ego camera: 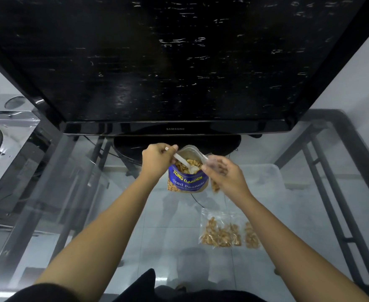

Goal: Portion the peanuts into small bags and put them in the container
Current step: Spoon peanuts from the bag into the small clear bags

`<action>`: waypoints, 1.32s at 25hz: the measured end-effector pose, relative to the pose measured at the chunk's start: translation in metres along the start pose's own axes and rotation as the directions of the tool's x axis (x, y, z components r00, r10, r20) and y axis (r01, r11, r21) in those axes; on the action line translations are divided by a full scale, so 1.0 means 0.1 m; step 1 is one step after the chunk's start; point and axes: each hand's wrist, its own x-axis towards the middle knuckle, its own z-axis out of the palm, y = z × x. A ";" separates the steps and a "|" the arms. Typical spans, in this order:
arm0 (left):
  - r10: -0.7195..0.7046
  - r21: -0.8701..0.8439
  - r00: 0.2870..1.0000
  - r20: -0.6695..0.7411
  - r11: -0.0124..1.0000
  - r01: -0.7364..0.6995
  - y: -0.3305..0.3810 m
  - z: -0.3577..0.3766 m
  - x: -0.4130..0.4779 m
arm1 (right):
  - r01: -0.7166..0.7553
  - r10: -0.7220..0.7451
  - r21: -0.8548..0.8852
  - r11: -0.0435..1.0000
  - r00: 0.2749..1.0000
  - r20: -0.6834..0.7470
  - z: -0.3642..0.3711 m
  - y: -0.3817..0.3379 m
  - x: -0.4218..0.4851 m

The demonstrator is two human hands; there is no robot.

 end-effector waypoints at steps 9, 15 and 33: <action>-0.234 -0.321 0.971 0.039 0.918 0.234 -0.08 -0.06 0.06 | -0.019 0.019 -0.022 1.000 1.000 0.020 -0.02 -0.05 -0.02; -0.334 -0.465 0.942 0.016 0.832 0.303 -0.15 -0.22 0.14 | 0.083 -0.103 -0.193 0.978 0.990 -0.092 -0.05 -0.15 -0.09; 0.817 0.371 0.574 -0.050 0.549 -0.749 1.15 -0.89 -0.69 | 0.360 -0.430 -0.292 0.886 0.875 -0.224 0.54 -0.62 -0.10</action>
